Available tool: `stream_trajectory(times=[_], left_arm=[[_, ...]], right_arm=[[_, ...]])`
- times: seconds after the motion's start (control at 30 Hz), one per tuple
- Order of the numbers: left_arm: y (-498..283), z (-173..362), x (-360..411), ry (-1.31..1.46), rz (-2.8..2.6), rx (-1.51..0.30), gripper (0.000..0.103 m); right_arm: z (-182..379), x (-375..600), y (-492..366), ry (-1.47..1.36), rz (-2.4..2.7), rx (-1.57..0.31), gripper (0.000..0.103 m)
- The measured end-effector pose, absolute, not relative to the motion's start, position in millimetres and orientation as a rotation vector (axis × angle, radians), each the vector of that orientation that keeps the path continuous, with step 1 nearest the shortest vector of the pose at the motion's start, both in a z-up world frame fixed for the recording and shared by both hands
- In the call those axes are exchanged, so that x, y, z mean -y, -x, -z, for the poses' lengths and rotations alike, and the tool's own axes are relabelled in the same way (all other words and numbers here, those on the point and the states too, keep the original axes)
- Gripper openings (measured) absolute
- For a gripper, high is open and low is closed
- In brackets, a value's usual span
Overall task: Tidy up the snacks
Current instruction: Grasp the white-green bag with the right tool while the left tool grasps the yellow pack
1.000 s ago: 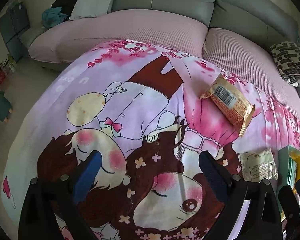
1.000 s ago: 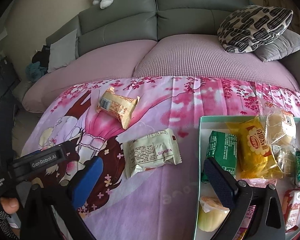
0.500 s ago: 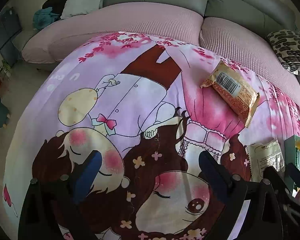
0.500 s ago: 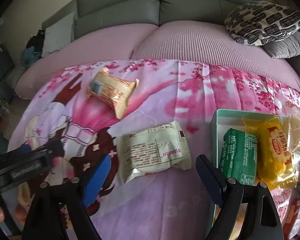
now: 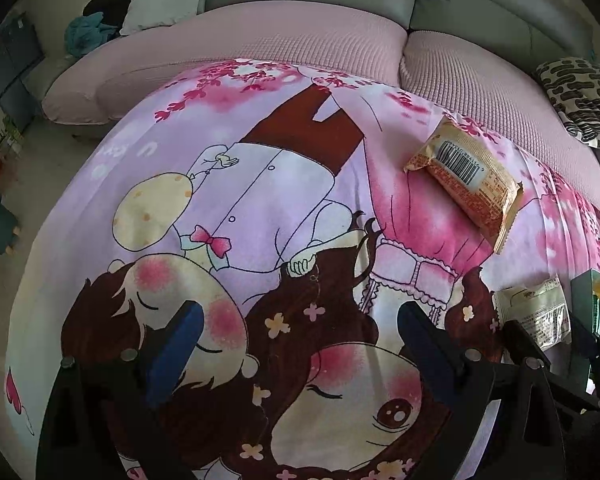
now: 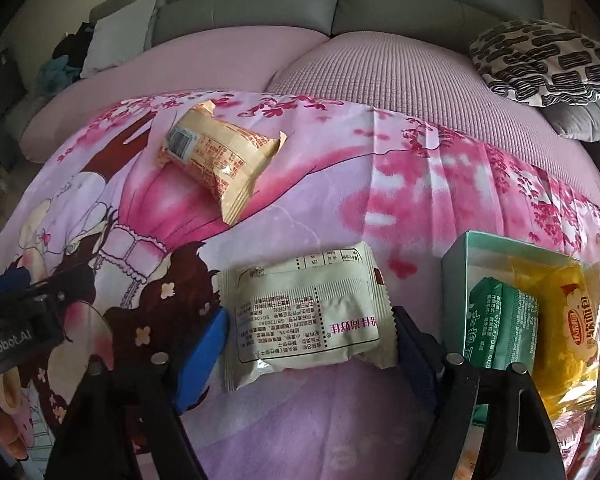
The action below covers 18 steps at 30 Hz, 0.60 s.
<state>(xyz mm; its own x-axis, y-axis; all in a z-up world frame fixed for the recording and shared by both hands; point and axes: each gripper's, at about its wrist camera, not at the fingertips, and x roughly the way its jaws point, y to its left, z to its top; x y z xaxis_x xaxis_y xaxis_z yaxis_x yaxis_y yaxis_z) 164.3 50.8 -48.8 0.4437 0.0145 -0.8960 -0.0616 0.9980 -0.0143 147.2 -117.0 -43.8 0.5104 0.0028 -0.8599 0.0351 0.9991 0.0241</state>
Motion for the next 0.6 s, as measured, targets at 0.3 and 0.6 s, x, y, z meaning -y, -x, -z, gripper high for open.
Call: stream_trajectory(times=[0.3, 0.6], left_arm=[[-163.7, 48.0, -50.2, 0.047, -0.047, -1.110, 0.098], [-164.8, 47.1, -45.0, 0.044, -0.032, -1.107, 0.098]], right_arm=[[39.7, 121.1, -144.4, -0.074, 0.018, -1.012, 0.065], [34.6, 125.6, -142.1, -0.107, 0.012, -0.999, 0.061]])
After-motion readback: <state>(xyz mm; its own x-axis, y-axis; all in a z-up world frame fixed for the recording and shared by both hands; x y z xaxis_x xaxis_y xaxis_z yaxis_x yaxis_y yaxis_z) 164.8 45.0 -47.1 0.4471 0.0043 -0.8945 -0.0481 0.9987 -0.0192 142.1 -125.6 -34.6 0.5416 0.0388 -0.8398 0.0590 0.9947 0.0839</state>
